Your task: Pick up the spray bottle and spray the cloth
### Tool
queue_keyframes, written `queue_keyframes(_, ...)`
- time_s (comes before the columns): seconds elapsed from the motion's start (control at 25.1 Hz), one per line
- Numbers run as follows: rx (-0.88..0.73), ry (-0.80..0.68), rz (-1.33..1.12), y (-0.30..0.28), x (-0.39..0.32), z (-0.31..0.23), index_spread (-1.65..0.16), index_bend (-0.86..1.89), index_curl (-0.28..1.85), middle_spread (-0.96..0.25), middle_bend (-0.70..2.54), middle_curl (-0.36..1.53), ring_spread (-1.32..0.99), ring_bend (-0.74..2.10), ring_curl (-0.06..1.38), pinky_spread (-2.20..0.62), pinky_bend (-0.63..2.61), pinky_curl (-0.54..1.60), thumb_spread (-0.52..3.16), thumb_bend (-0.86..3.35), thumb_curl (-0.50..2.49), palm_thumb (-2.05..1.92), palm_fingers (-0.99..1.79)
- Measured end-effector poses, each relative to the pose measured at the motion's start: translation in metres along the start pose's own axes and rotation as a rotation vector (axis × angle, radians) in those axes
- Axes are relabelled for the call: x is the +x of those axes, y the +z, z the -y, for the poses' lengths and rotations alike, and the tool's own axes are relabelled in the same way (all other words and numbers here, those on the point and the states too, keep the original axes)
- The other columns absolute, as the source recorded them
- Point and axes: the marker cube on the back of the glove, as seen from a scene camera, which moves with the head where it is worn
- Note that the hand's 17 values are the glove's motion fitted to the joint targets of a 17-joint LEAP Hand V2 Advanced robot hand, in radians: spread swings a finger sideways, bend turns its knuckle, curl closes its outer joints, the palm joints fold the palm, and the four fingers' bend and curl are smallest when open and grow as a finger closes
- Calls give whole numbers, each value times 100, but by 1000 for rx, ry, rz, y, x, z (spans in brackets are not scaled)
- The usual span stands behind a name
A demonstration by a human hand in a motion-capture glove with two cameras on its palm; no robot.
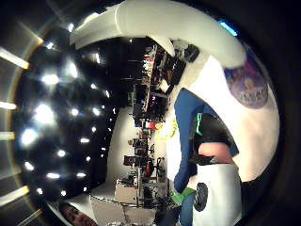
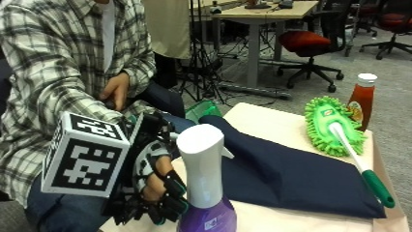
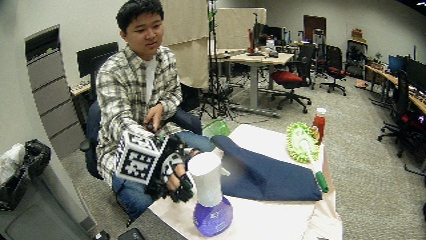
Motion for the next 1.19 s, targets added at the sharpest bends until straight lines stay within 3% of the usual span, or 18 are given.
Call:
queue_keyframes(0.28, 49, -37, 115, 5, -1, 43, -19, 12, 26, 4, 28, 36, 1, 48, 33, 17, 24, 27, 107, 17, 48, 83, 32)
queue_keyframes(0.6, 116, -87, 334, 15, 1, 65, -23, 8, 24, -3, 47, 42, -6, 56, 34, 14, 19, 26, 96, 18, 54, 98, 71)
queue_keyframes(0.72, 137, -103, 366, 16, 1, 73, -25, 19, 27, -6, 45, 43, -10, 55, 35, 12, 25, 28, 83, 15, 56, 102, 90)
queue_keyframes(1.19, 175, -161, 383, 18, 2, 81, -28, 25, 39, -15, 45, 47, -19, 49, 39, -3, 29, 34, 44, 4, 64, 110, 120)
